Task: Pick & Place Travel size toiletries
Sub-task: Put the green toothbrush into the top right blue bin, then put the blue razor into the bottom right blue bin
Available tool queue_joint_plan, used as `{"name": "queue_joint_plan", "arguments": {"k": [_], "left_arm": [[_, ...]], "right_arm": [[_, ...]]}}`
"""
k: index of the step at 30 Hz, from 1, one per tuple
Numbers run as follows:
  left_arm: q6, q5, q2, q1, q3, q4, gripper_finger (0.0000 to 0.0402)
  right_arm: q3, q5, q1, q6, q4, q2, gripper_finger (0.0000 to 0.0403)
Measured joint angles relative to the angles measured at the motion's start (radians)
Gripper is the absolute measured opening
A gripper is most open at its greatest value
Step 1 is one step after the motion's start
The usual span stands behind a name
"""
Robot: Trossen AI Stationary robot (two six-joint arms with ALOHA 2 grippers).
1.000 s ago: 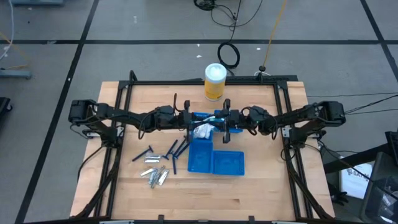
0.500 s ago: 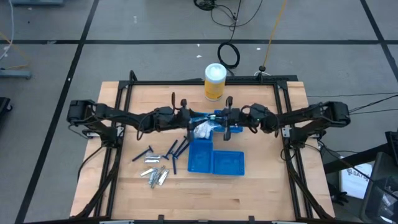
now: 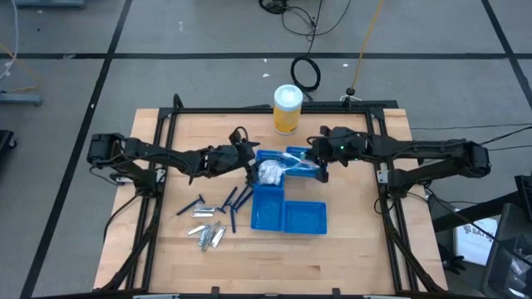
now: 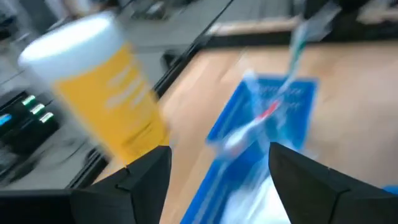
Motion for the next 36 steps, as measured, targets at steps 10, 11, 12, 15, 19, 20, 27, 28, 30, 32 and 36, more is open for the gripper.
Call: {"name": "queue_joint_plan", "arguments": {"k": [10, 11, 12, 15, 19, 20, 27, 28, 30, 32, 36], "left_arm": [[-0.014, -0.086, 0.000, 0.010, 0.000, -0.022, 0.0269], [-0.014, -0.086, 0.000, 0.010, 0.000, -0.028, 0.0269], [-0.015, -0.086, 0.000, 0.010, 0.000, -0.036, 0.0269], [-0.028, -0.086, 0.000, 0.007, 0.000, -0.068, 0.0269], [-0.041, -0.086, 0.000, 0.007, 0.000, -0.078, 0.0269], [-0.041, -0.086, 0.000, 0.007, 0.000, -0.078, 0.0269], [-0.047, -0.086, 0.000, 0.008, 0.000, -0.075, 0.0269], [-0.052, -0.086, 0.000, 0.008, 0.000, -0.075, 0.0269], [-0.064, -0.086, 0.000, 0.008, 0.000, -0.078, 0.0269], [-0.064, -0.085, 0.000, 0.008, 0.000, -0.079, 0.0269], [-0.064, -0.085, 0.000, 0.007, 0.000, -0.090, 0.0269]], "right_arm": [[-0.020, 0.036, -0.023, 0.054, -0.103, 0.061, 0.0008], [-0.028, 0.036, -0.023, 0.056, -0.114, 0.065, 0.0008], [-0.036, 0.036, -0.023, 0.057, -0.114, 0.066, 0.0008], [-0.054, 0.037, -0.023, 0.057, -0.100, 0.065, 0.0008], [-0.063, 0.036, -0.023, 0.079, -0.096, 0.066, 0.0017], [-0.063, 0.036, -0.023, 0.083, -0.089, 0.065, 0.0023], [-0.063, 0.037, -0.023, 0.084, -0.032, 0.065, 0.0102], [-0.063, 0.037, -0.023, 0.086, -0.018, 0.065, 0.0114], [-0.063, 0.037, -0.023, 0.092, 0.007, 0.065, 0.0136], [-0.063, 0.037, -0.023, 0.092, 0.031, 0.065, 0.0156], [-0.063, 0.037, -0.023, 0.083, 0.063, 0.065, 0.0185]]}}
